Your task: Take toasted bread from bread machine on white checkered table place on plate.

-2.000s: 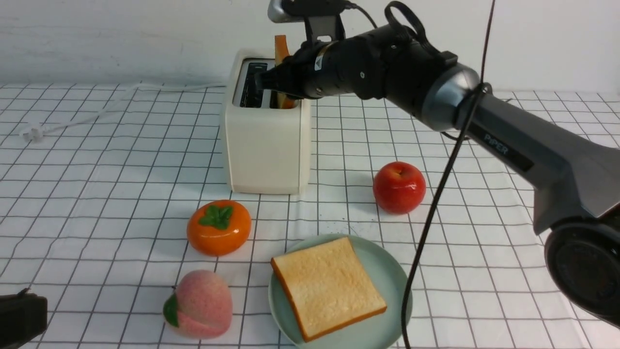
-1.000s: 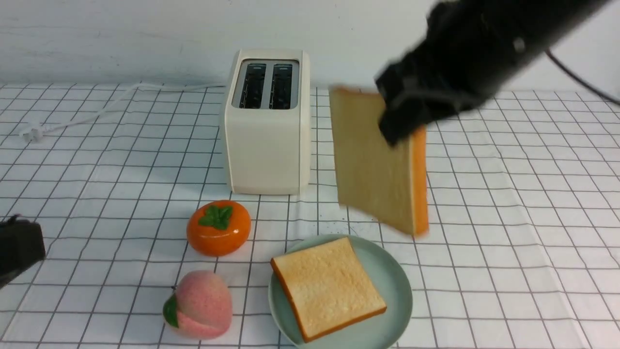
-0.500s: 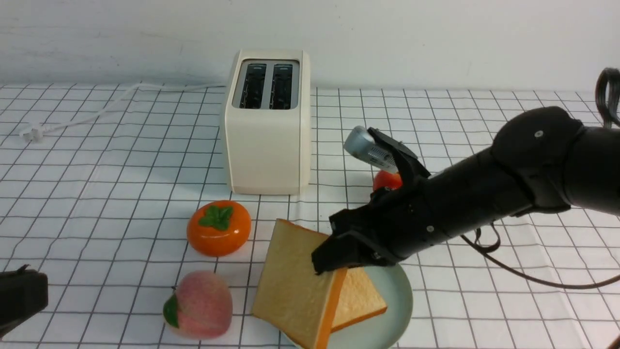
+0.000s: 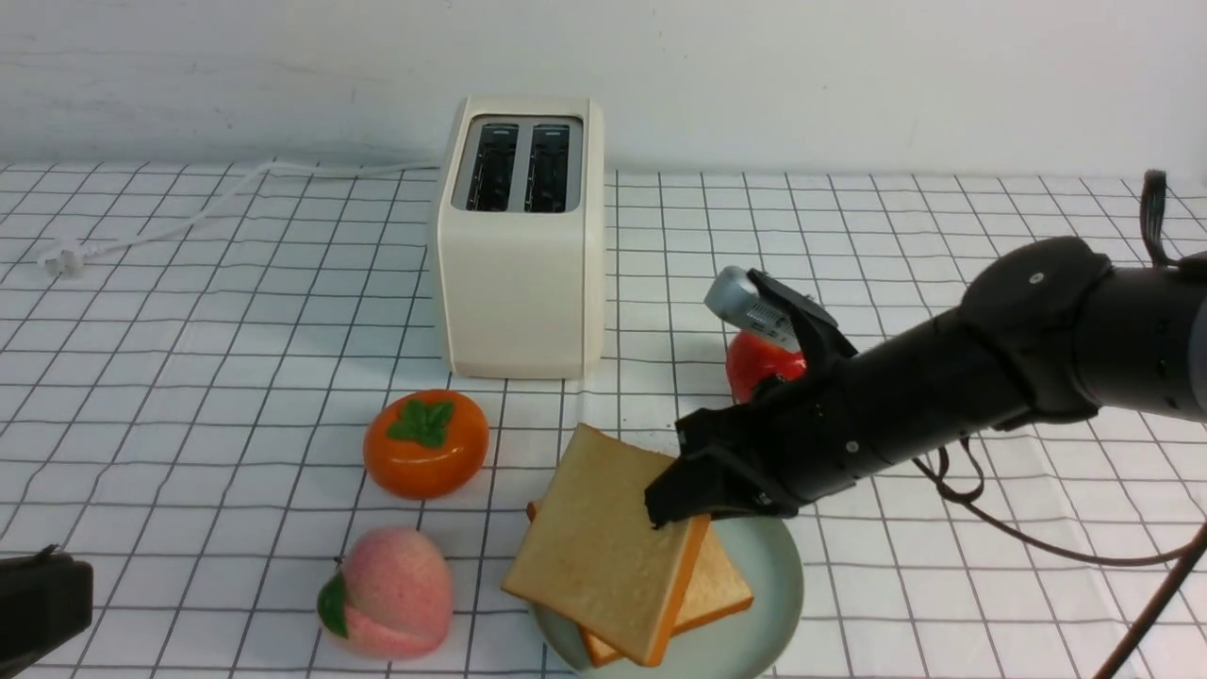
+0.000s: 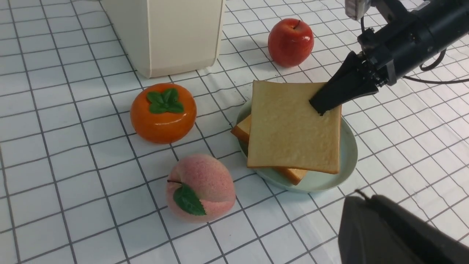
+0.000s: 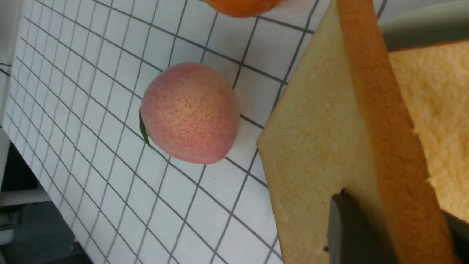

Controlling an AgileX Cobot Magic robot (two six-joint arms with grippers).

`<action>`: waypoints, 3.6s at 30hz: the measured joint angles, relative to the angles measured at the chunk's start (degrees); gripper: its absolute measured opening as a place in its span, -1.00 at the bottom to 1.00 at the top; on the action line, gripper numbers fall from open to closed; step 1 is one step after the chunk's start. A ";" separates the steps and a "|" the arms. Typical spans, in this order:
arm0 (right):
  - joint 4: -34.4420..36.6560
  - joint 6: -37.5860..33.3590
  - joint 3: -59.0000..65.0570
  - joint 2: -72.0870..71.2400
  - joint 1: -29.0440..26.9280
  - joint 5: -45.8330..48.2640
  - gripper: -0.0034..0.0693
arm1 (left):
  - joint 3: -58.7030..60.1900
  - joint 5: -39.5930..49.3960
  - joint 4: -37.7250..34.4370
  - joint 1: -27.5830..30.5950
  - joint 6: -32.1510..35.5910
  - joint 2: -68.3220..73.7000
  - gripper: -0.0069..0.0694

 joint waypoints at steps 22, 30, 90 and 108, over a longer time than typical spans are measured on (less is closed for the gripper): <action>-41.88 27.64 -4.44 -34.24 -8.55 26.78 -0.89 | 6.42 -6.77 3.94 0.00 -4.33 -5.47 -0.85; -43.18 32.88 12.07 -55.82 -8.55 23.69 -0.92 | 19.15 -17.66 3.10 0.00 -5.65 -18.67 -0.85; -51.69 29.74 65.49 -102.71 -20.08 -19.19 -0.95 | 33.83 -21.13 2.67 0.00 -5.99 -21.75 -0.82; -51.69 29.74 65.49 -102.71 -20.08 -19.19 -0.93 | 33.83 -21.00 2.67 0.00 -5.99 -21.75 -0.80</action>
